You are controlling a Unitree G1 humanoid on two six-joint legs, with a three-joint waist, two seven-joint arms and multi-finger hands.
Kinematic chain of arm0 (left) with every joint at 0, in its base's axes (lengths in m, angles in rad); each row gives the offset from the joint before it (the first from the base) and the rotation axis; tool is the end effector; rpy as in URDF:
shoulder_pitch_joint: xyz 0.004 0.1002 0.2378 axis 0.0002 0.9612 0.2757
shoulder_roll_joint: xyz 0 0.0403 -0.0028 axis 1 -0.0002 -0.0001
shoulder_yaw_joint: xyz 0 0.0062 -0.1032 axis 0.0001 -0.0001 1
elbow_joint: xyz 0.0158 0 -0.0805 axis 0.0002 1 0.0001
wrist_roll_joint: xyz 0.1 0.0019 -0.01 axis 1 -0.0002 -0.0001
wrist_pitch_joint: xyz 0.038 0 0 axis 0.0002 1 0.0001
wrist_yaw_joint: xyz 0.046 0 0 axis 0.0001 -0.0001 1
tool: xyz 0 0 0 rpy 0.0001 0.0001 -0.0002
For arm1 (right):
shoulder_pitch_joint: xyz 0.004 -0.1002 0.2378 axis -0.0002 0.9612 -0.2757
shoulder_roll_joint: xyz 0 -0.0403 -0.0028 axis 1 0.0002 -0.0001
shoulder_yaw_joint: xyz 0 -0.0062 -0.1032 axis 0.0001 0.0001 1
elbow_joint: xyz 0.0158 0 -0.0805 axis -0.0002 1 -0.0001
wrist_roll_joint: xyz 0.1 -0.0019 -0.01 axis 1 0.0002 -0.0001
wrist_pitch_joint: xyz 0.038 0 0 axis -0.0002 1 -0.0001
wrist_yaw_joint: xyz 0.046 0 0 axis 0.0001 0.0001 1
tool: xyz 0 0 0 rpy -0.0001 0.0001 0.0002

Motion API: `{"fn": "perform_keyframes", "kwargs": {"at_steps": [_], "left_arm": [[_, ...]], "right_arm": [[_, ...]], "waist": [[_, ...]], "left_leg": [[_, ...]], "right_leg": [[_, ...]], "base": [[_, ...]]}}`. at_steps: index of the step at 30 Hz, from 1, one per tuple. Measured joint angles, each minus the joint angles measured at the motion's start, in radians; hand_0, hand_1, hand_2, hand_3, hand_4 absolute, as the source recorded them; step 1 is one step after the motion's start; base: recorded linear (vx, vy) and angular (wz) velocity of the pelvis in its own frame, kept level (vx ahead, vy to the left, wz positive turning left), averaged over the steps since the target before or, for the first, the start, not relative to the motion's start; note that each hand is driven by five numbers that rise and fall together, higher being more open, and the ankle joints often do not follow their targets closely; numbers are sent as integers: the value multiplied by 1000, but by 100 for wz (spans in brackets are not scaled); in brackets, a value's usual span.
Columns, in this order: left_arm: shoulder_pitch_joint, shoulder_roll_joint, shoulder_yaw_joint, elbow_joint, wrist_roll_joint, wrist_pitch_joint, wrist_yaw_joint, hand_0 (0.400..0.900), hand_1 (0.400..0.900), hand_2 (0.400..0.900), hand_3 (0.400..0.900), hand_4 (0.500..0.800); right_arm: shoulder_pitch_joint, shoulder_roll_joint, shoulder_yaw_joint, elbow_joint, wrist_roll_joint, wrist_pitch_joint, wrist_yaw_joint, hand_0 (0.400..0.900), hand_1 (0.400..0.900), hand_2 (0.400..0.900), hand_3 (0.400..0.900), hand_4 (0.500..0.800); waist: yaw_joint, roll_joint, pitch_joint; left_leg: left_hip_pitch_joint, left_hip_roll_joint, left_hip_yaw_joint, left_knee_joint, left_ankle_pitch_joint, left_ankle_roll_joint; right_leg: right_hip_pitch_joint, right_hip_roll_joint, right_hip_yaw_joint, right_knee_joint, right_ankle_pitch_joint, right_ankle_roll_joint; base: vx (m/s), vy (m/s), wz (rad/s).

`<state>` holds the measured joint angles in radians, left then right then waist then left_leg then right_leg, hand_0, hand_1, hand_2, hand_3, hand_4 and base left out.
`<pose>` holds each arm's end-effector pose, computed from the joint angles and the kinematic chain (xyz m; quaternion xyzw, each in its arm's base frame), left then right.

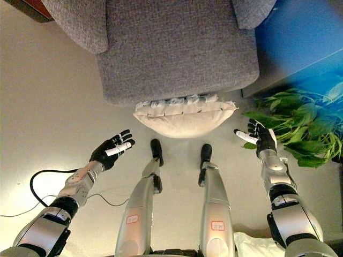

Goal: Pick up the pillow and put it on the sofa.

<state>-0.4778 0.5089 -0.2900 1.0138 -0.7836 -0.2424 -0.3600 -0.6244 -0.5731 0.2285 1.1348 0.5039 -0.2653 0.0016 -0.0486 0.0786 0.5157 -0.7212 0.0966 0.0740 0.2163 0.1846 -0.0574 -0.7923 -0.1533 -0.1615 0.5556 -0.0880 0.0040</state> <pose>0.2607 0.2675 0.0159 -0.0694 0.1245 -0.0560 0.9882 0.2837 -0.2902 0.0534 -0.0900 0.0999 -0.1263 0.9828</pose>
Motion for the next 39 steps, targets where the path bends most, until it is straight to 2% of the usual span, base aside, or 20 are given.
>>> {"fn": "perform_keyframes", "kwargs": {"at_steps": [5, 11, 16, 21, 24, 30, 31, 32, 33, 34, 39], "left_arm": [[-4, 26, 0, -15, 0, 0, -8, 900, 900, 900, 900, 800], [-5, 57, -3, -53, 0, 0, -25, 900, 900, 900, 900, 800], [6, 62, -12, -51, 1, 5, -25, 900, 900, 900, 900, 800], [19, 64, -18, -66, 0, 2, -25, 900, 900, 900, 900, 800], [27, 64, -40, -82, -1, -3, -25, 900, 900, 900, 900, 800], [43, 64, -46, -117, -18, -42, -19, 900, 900, 900, 900, 800], [43, 64, -46, -118, -18, -43, -19, 900, 900, 900, 900, 800], [43, 64, -46, -118, -18, -44, -19, 900, 900, 900, 900, 800], [43, 64, -46, -119, -19, -45, -18, 900, 900, 900, 900, 800], [43, 64, -46, -120, -19, -46, -18, 900, 900, 900, 900, 800], [45, 63, -46, -116, -21, -68, -19, 900, 900, 900, 900, 800]], "right_arm": [[-61, -9, 4, -5, 3, 0, 13, 900, 900, 900, 900, 800], [-129, -57, 44, -5, 14, 4, 34, 900, 900, 900, 900, 800], [-197, -87, 81, -9, 42, 22, 54, 900, 900, 900, 900, 800], [-245, -113, 103, -21, 49, 35, 81, 900, 900, 900, 900, 800], [-257, -114, 132, -27, 67, 45, 107, 900, 900, 900, 900, 800], [-304, -115, 163, -28, 91, 74, 153, 900, 900, 900, 900, 800], [-316, -115, 168, -28, 91, 86, 160, 782, 782, 782, 782, 729], [-324, -115, 173, -28, 91, 93, 166, 610, 610, 610, 610, 626], [-333, -117, 183, -28, 91, 101, 168, 531, 531, 531, 531, 579], [-340, -120, 190, -27, 91, 108, 171, 400, 400, 400, 400, 500], [-352, -133, 203, -22, 92, 138, 181, 400, 400, 400, 400, 500]], "waist": [[3, 0, 0], [28, 0, 0], [41, 0, 1], [57, 1, 2], [64, 1, 2], [65, 2, 2], [64, 2, 2], [63, 2, 2], [63, 2, 2], [64, 2, 2], [70, 7, 3]], "left_leg": [[-92, 2, -18, 95, -26, -3], [-222, -11, -53, 246, -71, -16], [-328, -17, -74, 358, -98, -19], [-408, -30, -77, 402, -103, -14], [-418, -36, -77, 408, -103, -11], [-425, -49, -76, 396, -103, -11], [-426, -49, -76, 394, -103, -11], [-425, -49, -76, 390, -103, -11], [-424, -49, -76, 382, -102, -11], [-422, -49, -75, 377, -102, -12], [-401, -50, -72, 353, -90, -14]], "right_leg": [[-75, -2, 5, 74, -24, -10], [-187, -17, 10, 221, -81, -21], [-278, -21, 22, 317, -107, -28], [-359, -18, 51, 370, -110, -24], [-368, -18, 59, 376, -112, -22], [-383, -19, 73, 375, -115, -16], [-384, -18, 73, 373, -115, -16], [-384, -18, 73, 370, -116, -15], [-384, -17, 73, 365, -116, -15], [-383, -16, 73, 362, -116, -15], [-369, -16, 72, 342, -111, -15]], "base": [[-30, -85, 15], [34, -75, 12], [2, -14, 6], [4, 7, 6], [6, 35, 7], [7, 56, 2], [1, 47, 1], [-3, 33, 2], [-6, 37, 1], [-4, 37, 0], [-2, 46, 1]]}}
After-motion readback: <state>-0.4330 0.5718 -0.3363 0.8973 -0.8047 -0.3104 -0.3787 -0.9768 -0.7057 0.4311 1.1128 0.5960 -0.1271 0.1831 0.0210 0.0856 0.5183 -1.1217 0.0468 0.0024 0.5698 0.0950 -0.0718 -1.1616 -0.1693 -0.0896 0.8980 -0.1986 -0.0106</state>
